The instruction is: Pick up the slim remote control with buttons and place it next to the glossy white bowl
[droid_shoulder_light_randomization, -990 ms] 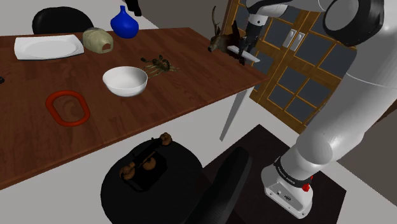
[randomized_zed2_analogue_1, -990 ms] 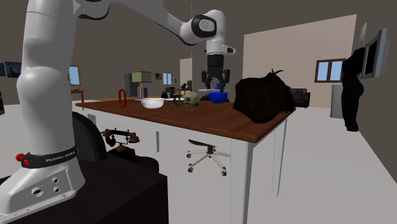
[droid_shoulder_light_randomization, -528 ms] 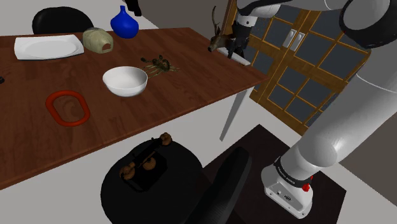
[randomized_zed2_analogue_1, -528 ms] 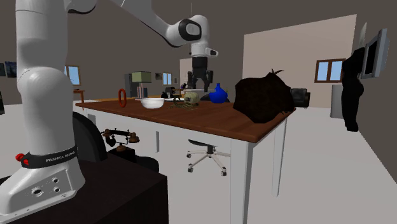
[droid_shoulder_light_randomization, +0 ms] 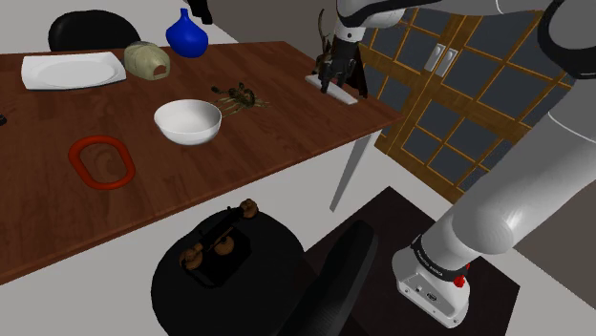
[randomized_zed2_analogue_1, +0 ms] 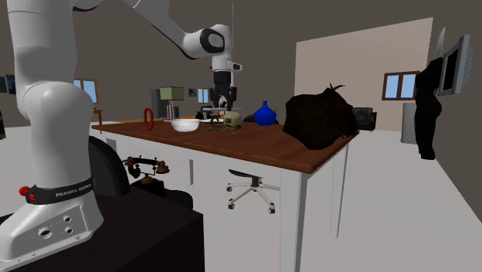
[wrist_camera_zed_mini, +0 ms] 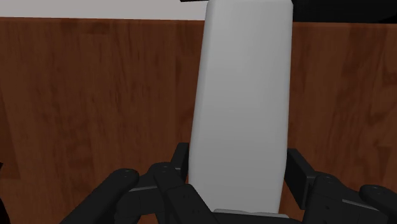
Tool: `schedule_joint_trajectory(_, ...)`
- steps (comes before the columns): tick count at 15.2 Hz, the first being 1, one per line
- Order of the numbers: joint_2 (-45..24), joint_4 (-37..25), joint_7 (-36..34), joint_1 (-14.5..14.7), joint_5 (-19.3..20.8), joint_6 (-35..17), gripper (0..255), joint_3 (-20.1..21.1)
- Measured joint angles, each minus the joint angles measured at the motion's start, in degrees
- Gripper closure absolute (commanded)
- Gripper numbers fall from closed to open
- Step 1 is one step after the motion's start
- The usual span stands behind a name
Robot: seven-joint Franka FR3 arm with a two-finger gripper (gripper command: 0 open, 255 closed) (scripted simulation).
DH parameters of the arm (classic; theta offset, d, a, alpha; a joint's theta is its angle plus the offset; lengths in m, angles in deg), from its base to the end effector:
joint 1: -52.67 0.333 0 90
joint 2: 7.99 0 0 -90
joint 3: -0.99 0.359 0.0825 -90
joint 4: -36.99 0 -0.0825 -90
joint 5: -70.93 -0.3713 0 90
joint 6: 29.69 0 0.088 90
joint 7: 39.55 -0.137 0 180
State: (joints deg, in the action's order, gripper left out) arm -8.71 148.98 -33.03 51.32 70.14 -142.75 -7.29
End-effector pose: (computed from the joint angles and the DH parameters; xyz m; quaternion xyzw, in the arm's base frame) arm 0.5427 -0.0905 0.4873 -0.9995 0.0298 -0.0039 0.0050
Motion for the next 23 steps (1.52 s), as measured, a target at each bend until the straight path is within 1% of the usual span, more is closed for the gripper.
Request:
schedule_joint_trajectory(2, 0.4, -0.3, -2.3, 1.2, 0.1, 0.7, 255, 1.1)
schedule_joint_trajectory(3, 1.0, 0.8, -4.0, 2.0, 0.2, 0.1, 255, 2.0)
schedule_joint_trajectory(5, 1.1, 1.2, -6.8, 3.4, 0.2, -0.1, 255, 3.3)
schedule_joint_trajectory(10, 0.9, 0.9, -13.7, 6.8, 0.3, -0.1, 255, 6.8)
schedule_joint_trajectory(19, -3.4, -4.5, -25.4, 12.7, 0.7, 0.9, 255, 12.4)
schedule_joint_trajectory(20, -4.5, -6.1, -26.6, 13.3, 0.8, 1.3, 255, 12.9)
schedule_joint_trajectory(21, -4.8, -6.2, -27.7, 13.9, 0.9, 1.1, 255, 13.4)
schedule_joint_trajectory(23, -6.8, -9.2, -30.5, 15.5, 1.3, 2.2, 255, 14.6)
